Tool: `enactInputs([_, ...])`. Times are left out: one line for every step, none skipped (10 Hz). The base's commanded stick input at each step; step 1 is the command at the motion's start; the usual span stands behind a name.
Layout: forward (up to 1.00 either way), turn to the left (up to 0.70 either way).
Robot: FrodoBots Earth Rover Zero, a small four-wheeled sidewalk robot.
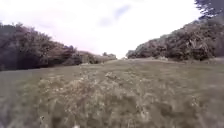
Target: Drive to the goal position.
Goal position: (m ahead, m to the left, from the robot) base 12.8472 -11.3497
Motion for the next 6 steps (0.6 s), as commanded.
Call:
enactInputs([1.00,-0.40])
enactInputs([1.00,-0.40])
enactInputs([1.00,-0.29])
enactInputs([1.00,-0.16])
enactInputs([1.00,-0.02])
enactInputs([1.00,0.00])
